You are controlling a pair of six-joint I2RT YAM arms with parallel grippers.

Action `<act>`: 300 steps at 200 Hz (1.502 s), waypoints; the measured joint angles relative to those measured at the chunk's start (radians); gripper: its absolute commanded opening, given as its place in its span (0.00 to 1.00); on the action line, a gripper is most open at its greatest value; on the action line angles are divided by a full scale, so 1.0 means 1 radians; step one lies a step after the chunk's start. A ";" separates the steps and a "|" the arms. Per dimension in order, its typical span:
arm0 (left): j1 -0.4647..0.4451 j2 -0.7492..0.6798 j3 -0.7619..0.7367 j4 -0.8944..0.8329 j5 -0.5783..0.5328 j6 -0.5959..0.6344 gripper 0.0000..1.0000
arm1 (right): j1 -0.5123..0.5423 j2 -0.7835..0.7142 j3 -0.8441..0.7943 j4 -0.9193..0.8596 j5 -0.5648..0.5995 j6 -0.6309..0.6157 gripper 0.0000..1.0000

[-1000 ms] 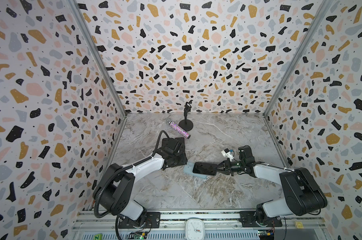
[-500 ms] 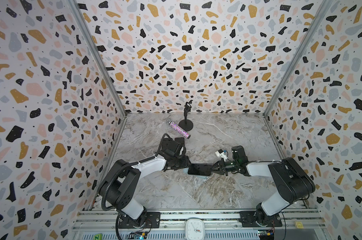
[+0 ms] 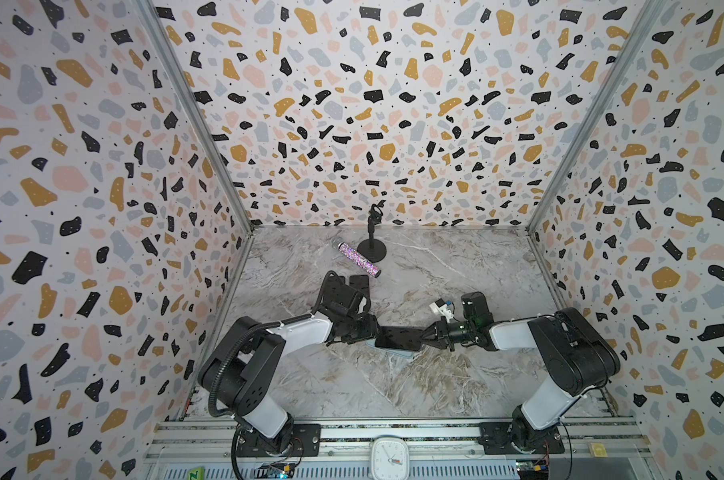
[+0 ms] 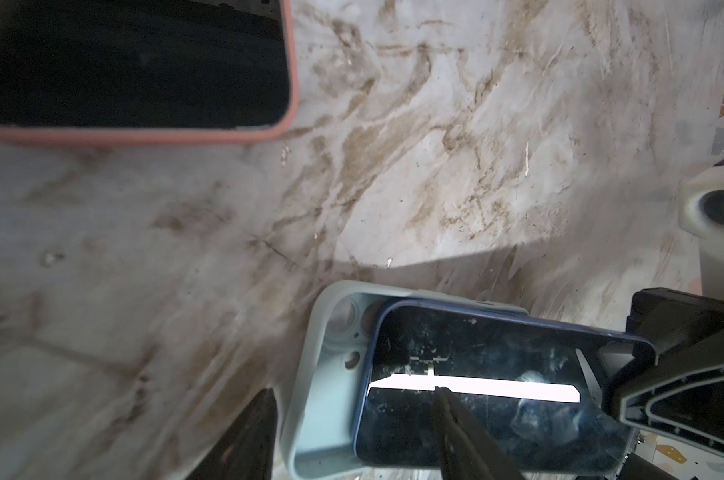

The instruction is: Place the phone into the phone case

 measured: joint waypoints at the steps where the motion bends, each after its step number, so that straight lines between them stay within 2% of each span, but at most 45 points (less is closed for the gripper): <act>1: 0.000 0.000 0.000 0.000 0.000 0.000 0.60 | 0.000 0.000 0.001 0.000 0.000 -0.001 0.00; 66: 0.004 0.000 -0.032 0.059 0.027 -0.028 0.58 | 0.005 0.004 0.004 -0.005 0.013 -0.013 0.00; 152: 0.007 -0.003 -0.055 0.105 0.029 -0.050 0.56 | 0.043 0.043 0.004 0.092 0.030 0.050 0.00; 300: 0.005 -0.023 -0.097 0.165 0.029 -0.079 0.55 | 0.065 0.102 0.025 0.122 0.047 0.069 0.00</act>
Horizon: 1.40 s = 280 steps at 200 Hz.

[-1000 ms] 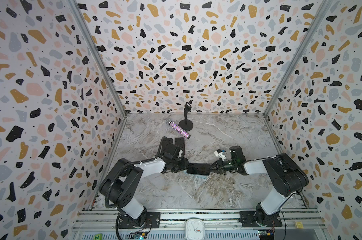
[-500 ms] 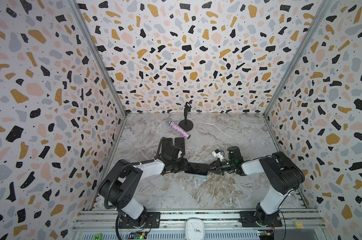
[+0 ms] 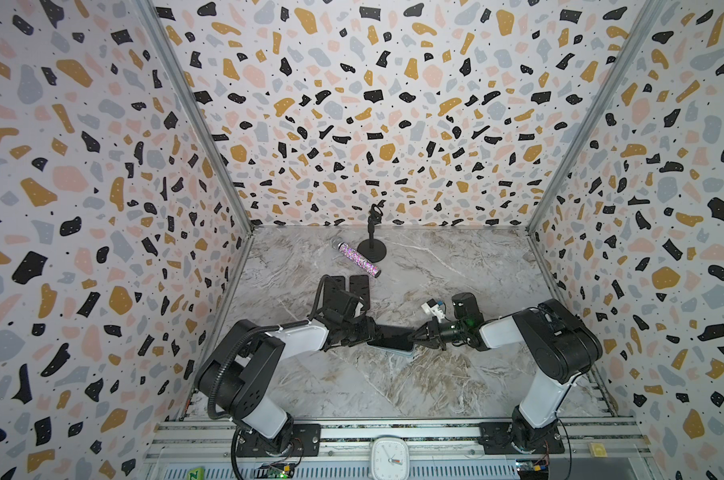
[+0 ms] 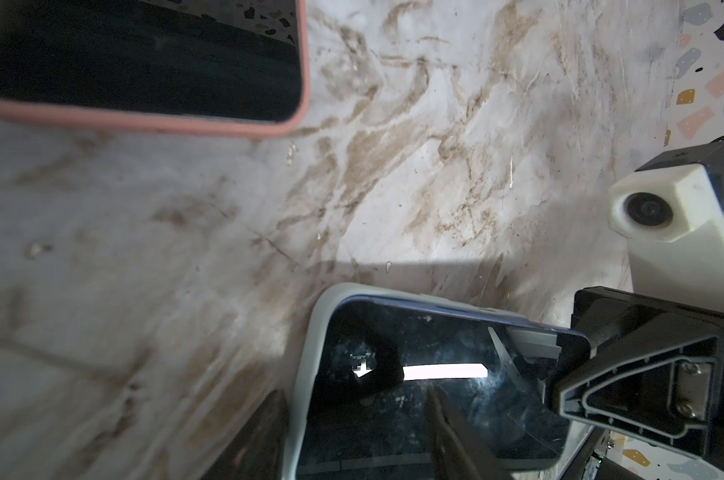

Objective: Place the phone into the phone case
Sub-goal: 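Lower the phone into the case with the right gripper while left holds case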

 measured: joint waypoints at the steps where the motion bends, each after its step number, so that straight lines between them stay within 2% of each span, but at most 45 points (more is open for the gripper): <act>1: 0.000 0.000 0.000 0.000 0.000 0.000 0.55 | 0.000 0.000 0.000 0.000 0.000 0.000 0.00; 46: -0.001 -0.002 -0.003 0.007 -0.003 -0.009 0.54 | 0.007 0.004 0.023 -0.042 0.013 -0.024 0.06; 90: -0.001 -0.010 -0.014 0.018 -0.014 -0.018 0.54 | 0.016 -0.002 0.062 -0.123 0.034 -0.069 0.08; 121: -0.001 -0.010 -0.016 0.024 -0.015 -0.024 0.53 | 0.025 -0.021 0.070 -0.162 0.054 -0.083 0.14; 166: -0.001 -0.005 -0.016 0.035 -0.011 -0.027 0.52 | 0.058 -0.036 0.090 -0.305 0.171 -0.119 0.26; 201: -0.009 0.005 -0.016 0.051 0.004 -0.027 0.52 | 0.072 -0.073 0.114 -0.397 0.238 -0.156 0.31; 280: -0.018 0.012 -0.015 0.051 0.025 -0.019 0.51 | 0.097 -0.178 0.182 -0.593 0.347 -0.243 0.46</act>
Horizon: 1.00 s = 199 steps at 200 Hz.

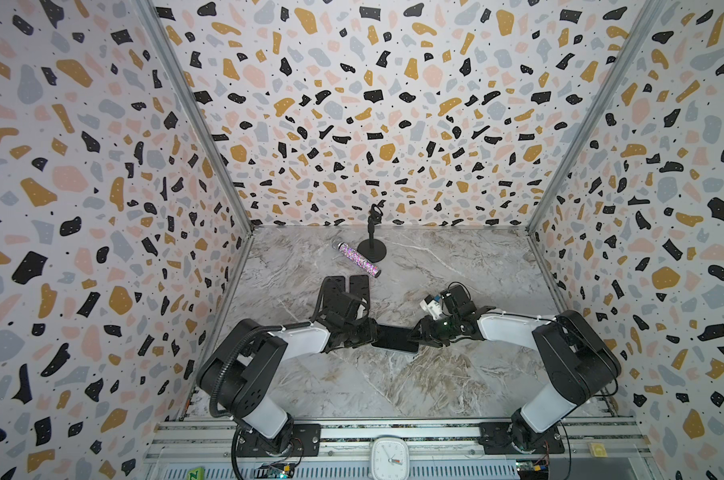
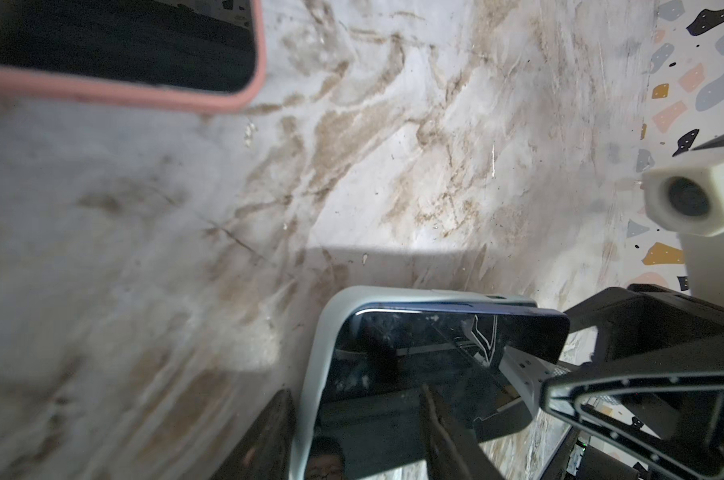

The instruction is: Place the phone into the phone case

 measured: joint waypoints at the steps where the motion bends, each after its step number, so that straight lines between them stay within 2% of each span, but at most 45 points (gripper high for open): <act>1: 0.000 0.000 0.000 0.000 0.000 0.000 0.51 | 0.000 -0.001 0.000 -0.002 0.001 -0.002 0.46; 78: 0.005 -0.003 0.000 -0.013 0.004 0.026 0.51 | 0.000 -0.037 0.023 -0.128 0.073 -0.085 0.57; 142: 0.006 -0.087 -0.050 -0.095 0.000 0.061 0.52 | 0.000 -0.037 0.063 -0.166 0.083 -0.153 0.58; 199: -0.003 -0.092 -0.056 -0.096 0.019 0.064 0.52 | 0.000 0.021 0.124 -0.173 0.135 -0.214 0.59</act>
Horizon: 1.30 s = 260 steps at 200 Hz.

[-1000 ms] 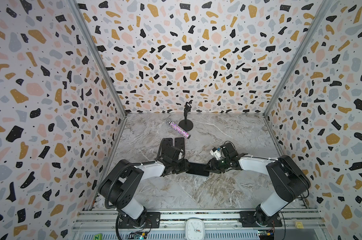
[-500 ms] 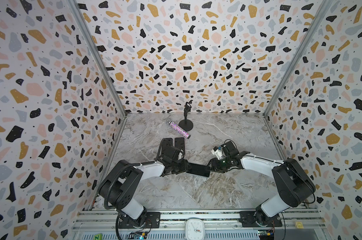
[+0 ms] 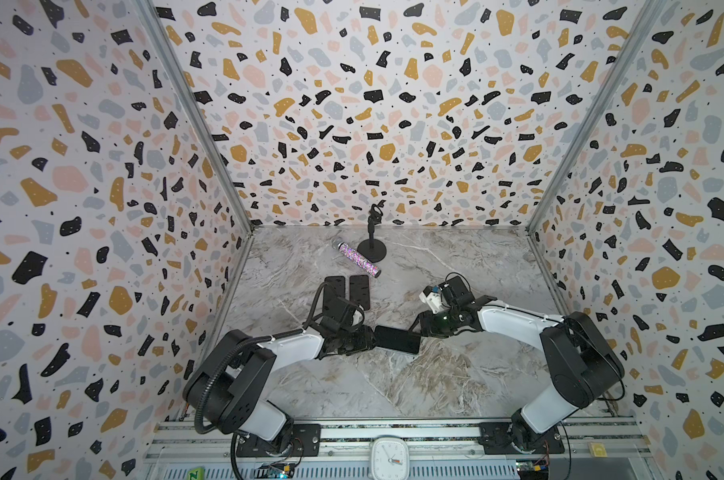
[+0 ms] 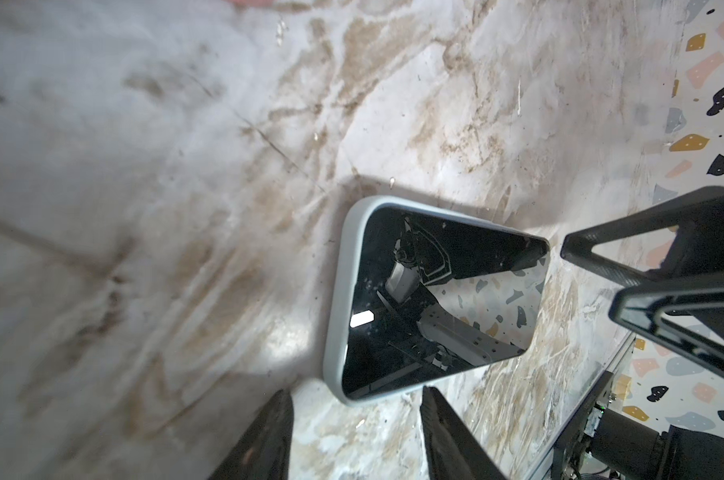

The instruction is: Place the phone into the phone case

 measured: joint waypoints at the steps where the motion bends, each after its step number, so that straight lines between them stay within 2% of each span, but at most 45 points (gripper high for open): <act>1: -0.001 0.000 0.000 0.000 0.000 0.000 0.52 | 0.000 0.002 0.002 0.000 0.001 -0.001 0.59; 58: -0.085 0.032 0.008 0.052 0.007 -0.017 0.51 | -0.001 0.096 0.040 0.017 -0.002 -0.030 0.58; 142: -0.091 0.124 0.106 0.040 0.009 -0.010 0.49 | 0.005 0.091 -0.007 0.047 -0.046 -0.056 0.45; 196: -0.091 0.149 0.135 0.034 0.004 -0.008 0.49 | 0.034 0.024 -0.084 0.044 -0.069 -0.055 0.40; 260: -0.092 0.236 0.220 0.043 0.018 -0.010 0.37 | 0.040 0.001 -0.126 0.046 -0.083 -0.036 0.39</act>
